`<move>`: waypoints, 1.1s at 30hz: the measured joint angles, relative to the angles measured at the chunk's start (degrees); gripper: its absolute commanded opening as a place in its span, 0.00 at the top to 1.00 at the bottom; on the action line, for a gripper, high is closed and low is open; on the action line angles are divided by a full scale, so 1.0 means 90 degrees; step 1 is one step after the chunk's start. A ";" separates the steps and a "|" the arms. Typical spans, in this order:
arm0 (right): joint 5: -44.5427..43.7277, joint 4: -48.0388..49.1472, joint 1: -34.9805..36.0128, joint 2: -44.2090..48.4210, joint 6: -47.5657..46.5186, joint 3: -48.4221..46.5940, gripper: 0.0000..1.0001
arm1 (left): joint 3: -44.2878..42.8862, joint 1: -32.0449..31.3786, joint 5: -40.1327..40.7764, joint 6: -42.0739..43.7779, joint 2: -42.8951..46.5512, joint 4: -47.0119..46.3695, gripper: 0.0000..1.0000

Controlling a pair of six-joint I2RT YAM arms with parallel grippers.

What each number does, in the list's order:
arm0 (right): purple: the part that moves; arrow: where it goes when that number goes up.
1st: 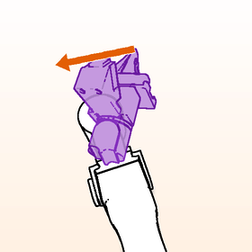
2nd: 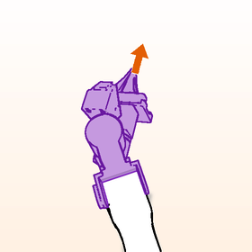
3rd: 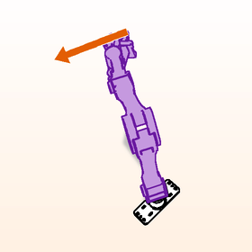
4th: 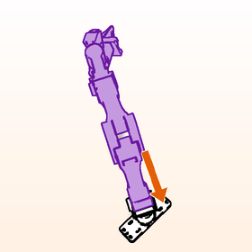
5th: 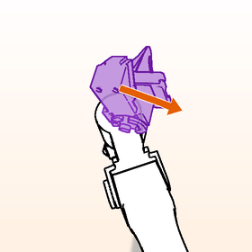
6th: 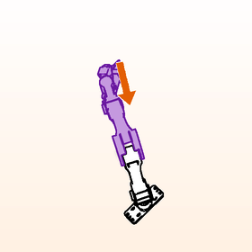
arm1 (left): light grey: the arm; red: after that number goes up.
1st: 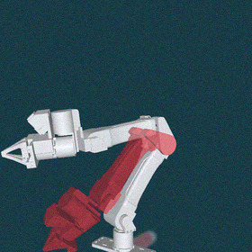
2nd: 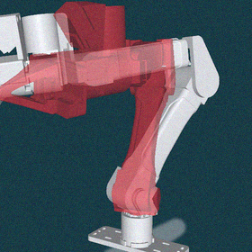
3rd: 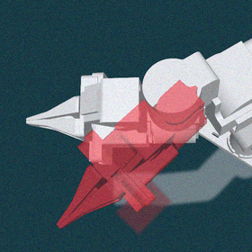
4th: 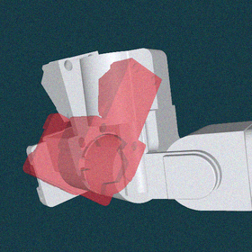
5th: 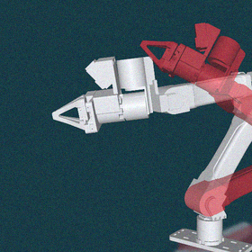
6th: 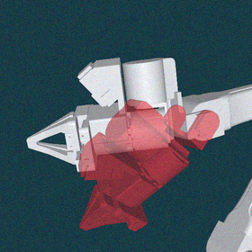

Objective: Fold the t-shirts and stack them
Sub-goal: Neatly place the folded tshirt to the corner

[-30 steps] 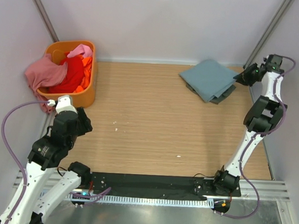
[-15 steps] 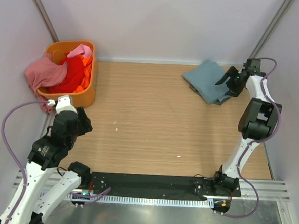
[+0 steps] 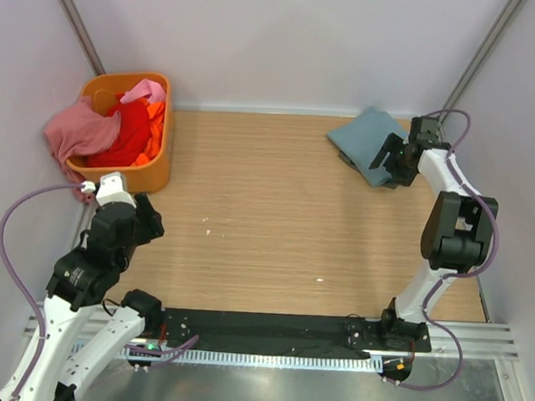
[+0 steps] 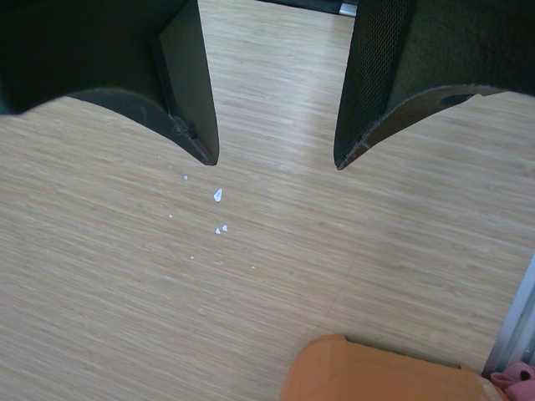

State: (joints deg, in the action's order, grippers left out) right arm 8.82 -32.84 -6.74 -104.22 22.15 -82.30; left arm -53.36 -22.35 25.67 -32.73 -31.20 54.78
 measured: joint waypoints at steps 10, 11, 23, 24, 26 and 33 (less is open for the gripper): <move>-0.0384 0.0243 0.0306 -0.0719 -0.0221 0.0131 0.31 | 0.0019 0.0000 0.0002 0.0000 0.0029 -0.0015 0.41; -0.0420 0.0262 0.0308 -0.0763 -0.0248 0.0117 0.33 | 0.0019 0.0000 0.0002 0.0000 0.0029 -0.0015 0.41; -0.0697 0.0525 0.0386 -0.1241 -0.0469 -0.0177 0.70 | 0.0019 0.0000 0.0002 0.0000 0.0027 -0.0015 0.41; -0.0697 0.0559 0.0393 -0.1246 -0.0483 -0.0180 0.79 | 0.0019 0.0000 0.0002 0.0000 0.0027 -0.0015 0.41; -0.0695 0.0612 0.0403 -0.1248 -0.0527 -0.0180 0.88 | 0.0019 0.0000 0.0002 0.0000 0.0027 -0.0015 0.41; -0.0712 0.0342 0.0406 -0.1246 -0.0741 -0.0466 0.98 | 0.0019 0.0000 0.0002 0.0000 0.0027 -0.0015 0.41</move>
State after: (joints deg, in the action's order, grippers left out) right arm 2.42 -29.76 -3.09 -115.44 15.49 -86.50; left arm -53.19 -22.35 25.69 -32.73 -30.96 54.65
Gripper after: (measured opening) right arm 0.064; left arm 0.591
